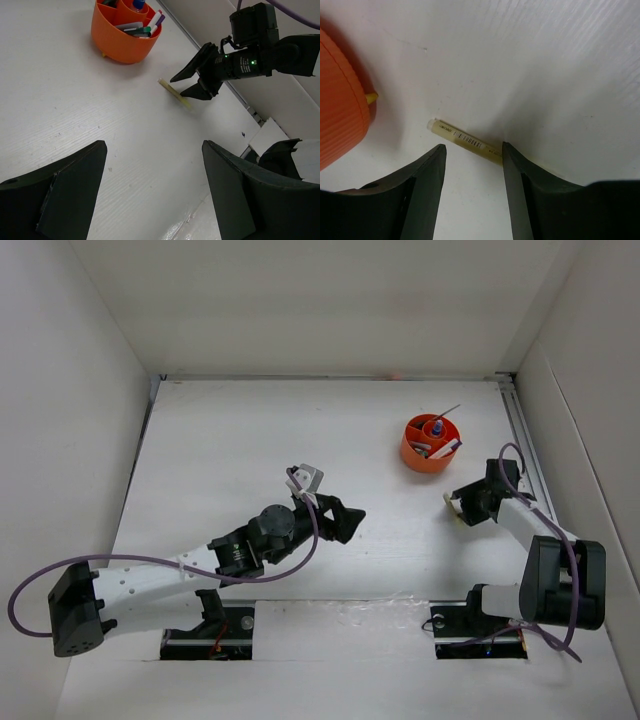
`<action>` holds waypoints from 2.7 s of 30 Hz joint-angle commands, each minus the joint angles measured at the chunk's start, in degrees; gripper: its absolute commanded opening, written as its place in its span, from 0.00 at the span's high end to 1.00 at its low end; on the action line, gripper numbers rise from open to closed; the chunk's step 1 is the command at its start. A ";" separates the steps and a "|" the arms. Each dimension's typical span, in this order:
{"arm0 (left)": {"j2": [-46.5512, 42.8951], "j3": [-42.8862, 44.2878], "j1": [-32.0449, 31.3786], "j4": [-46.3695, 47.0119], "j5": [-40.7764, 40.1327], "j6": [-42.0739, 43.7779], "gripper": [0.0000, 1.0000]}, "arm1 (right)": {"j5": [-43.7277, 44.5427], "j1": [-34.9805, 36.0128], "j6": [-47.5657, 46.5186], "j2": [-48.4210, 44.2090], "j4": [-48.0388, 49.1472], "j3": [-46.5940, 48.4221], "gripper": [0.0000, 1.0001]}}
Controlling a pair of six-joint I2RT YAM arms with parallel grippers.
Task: Sort the stationery into containers
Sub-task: Move the pen to the center of the board, then pick up the pen from the center of the board.
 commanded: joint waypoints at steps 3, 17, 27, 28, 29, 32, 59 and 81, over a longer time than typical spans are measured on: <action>-1.15 -0.31 0.15 2.28 0.54 -0.02 0.25 | -6.06 -0.49 -1.94 -0.80 -0.28 1.88 0.46; 1.84 0.39 0.15 2.28 -0.08 -0.02 0.27 | -9.58 6.26 -5.19 0.33 -0.80 2.94 0.44; 1.84 0.39 0.15 1.75 -1.75 -0.02 0.27 | -4.41 14.26 -7.13 1.39 -4.66 7.76 0.42; 1.32 0.39 0.15 1.75 -1.75 -0.02 0.27 | -3.70 14.79 -7.13 2.61 -4.67 8.47 0.42; 1.31 0.39 0.15 1.75 -1.75 0.51 0.27 | -3.69 15.32 -7.65 2.63 -4.67 9.17 0.42; 1.31 0.39 0.15 1.75 -1.75 0.51 0.27 | -0.54 18.04 -8.18 5.25 -4.67 9.88 0.42; -0.89 -0.14 0.15 1.14 -3.06 1.03 0.28 | 19.33 44.15 -5.81 25.65 -16.80 26.49 0.64; 0.26 -0.05 0.15 1.14 -3.86 1.04 0.28 | 15.03 46.79 -5.72 22.75 -15.13 23.77 0.52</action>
